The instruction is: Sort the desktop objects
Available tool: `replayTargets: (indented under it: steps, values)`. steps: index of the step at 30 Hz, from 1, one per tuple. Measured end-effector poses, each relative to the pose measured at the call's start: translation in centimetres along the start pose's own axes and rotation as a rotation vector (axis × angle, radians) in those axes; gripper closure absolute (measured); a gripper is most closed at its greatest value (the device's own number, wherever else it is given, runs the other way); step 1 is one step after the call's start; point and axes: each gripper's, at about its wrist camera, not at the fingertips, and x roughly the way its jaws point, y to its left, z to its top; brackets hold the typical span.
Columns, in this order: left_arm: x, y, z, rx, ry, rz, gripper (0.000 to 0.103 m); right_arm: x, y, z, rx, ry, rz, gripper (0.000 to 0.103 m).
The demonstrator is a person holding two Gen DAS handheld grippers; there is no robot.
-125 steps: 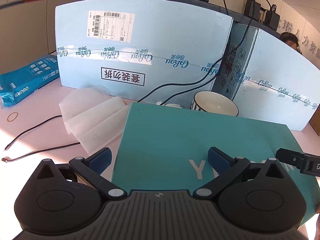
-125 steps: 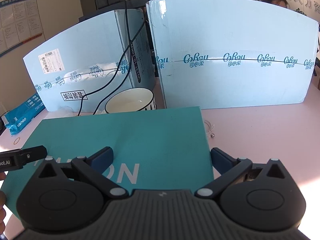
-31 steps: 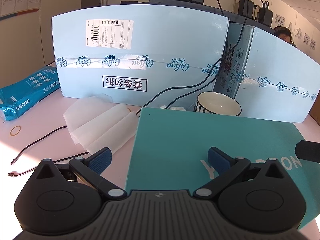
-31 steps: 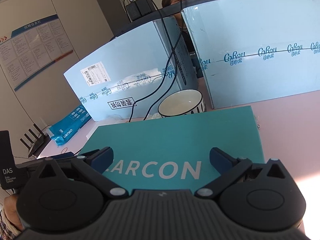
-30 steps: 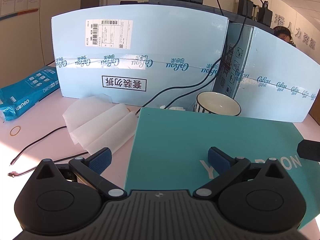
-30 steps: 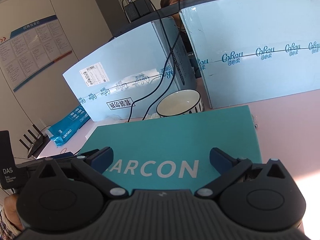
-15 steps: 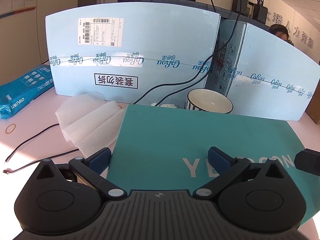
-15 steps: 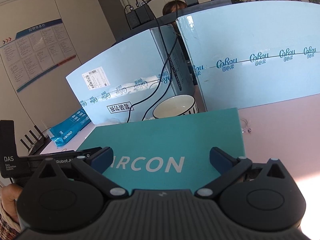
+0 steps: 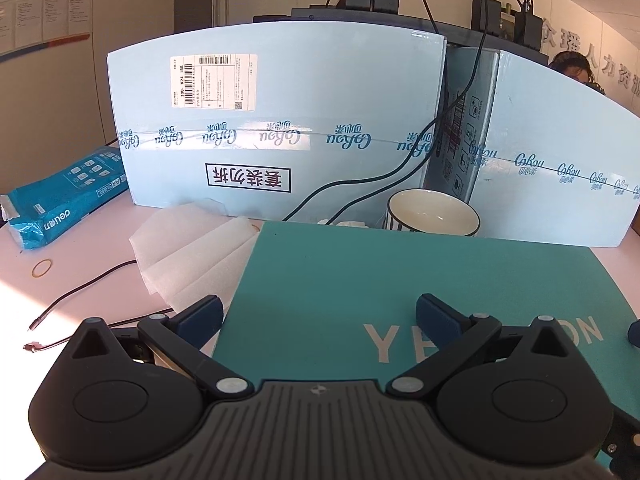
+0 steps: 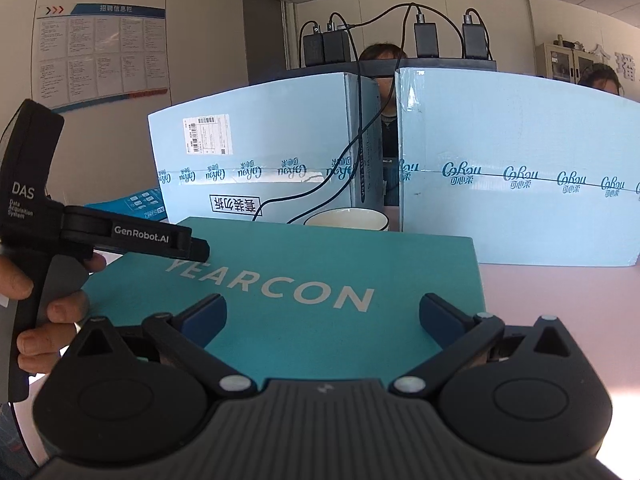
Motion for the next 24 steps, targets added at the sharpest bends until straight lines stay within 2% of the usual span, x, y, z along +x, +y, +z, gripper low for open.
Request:
replayTargets:
  steps: [5, 8, 11, 14, 19, 24]
  values:
    - [0.0, 0.2, 0.1, -0.001, -0.001, -0.01, 0.0, -0.6, 0.2, -1.0, -0.002, -0.069, -0.011, 0.0]
    - [0.0, 0.3, 0.0, -0.006, -0.006, -0.012, 0.0, -1.2, -1.5, -0.9, 0.138, -0.113, 0.05, 0.0]
    - [-0.1, 0.4, 0.0, -0.007, -0.008, -0.021, 0.0, -1.8, -4.1, -0.8, 0.335, -0.153, 0.145, 0.0]
    - [-0.1, 0.7, 0.0, -0.012, -0.006, -0.033, 0.0, -2.2, -5.6, -0.6, 0.431, -0.161, 0.19, 0.0]
    - [0.0, 0.6, 0.0, -0.011, 0.008, -0.029, 0.0, -3.6, -6.4, -0.3, 0.461, -0.191, 0.18, 0.0]
    - [-0.2, 0.4, -0.2, -0.015, 0.002, -0.014, 0.0, -5.4, -6.1, 0.1, 0.409, -0.203, 0.147, 0.0]
